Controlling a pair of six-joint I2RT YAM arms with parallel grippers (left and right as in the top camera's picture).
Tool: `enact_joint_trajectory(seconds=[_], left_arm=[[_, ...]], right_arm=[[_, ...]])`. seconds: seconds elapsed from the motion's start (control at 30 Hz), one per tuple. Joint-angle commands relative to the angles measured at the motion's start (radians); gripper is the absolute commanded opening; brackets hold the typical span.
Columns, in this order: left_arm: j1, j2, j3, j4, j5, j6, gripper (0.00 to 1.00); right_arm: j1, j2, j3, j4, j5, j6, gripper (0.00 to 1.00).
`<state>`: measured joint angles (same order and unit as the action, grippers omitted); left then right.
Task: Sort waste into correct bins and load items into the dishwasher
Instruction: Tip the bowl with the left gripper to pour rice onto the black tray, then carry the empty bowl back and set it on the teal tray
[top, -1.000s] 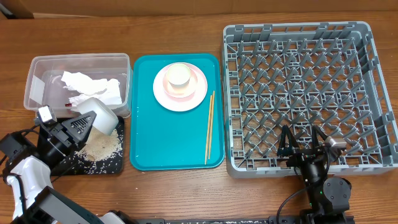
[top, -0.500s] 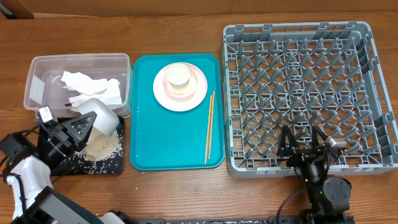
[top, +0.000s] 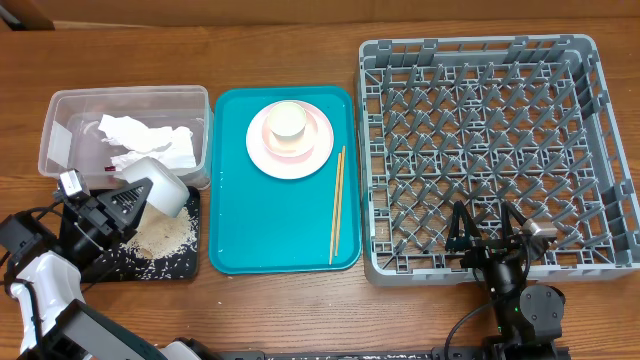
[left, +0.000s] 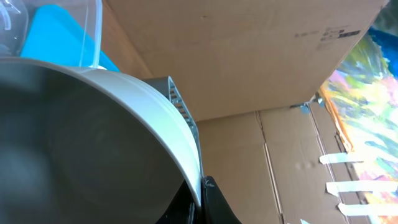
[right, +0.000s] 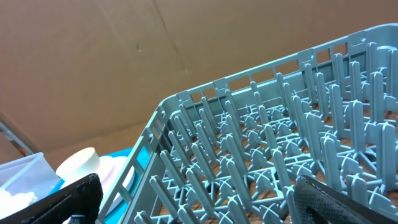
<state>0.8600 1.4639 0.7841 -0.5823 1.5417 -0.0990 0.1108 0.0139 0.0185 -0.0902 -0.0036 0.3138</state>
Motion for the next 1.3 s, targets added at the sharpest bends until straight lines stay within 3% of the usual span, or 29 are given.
enact_joint_trajectory(seconds=[0.0,0.1,0.3,0.77,1.03,1.27], left_arm=[[0.005,-0.019,-0.003,0.0,-0.032,-0.014,0.04],[0.005,-0.019,-0.003,-0.008,-0.037,-0.013,0.04],[0.003,-0.019,-0.003,-0.05,-0.218,-0.021,0.04],[-0.031,-0.084,0.028,-0.155,-0.242,-0.029,0.04],[-0.206,-0.251,0.134,-0.186,-0.506,-0.151,0.04],[-0.486,-0.332,0.281,-0.271,-0.811,-0.201,0.04]], right_arm=[[-0.008,-0.007,-0.01,0.006,-0.005,-0.004,1.0],[-0.008,-0.007,-0.01,0.006,-0.005,-0.004,1.0],[-0.008,-0.007,-0.01,0.006,-0.005,-0.003,1.0],[-0.008,-0.007,-0.01,0.006,-0.005,-0.004,1.0],[-0.008,-0.007,-0.01,0.006,-0.005,-0.004,1.0],[-0.008,-0.007,-0.01,0.006,-0.005,-0.004,1.0]])
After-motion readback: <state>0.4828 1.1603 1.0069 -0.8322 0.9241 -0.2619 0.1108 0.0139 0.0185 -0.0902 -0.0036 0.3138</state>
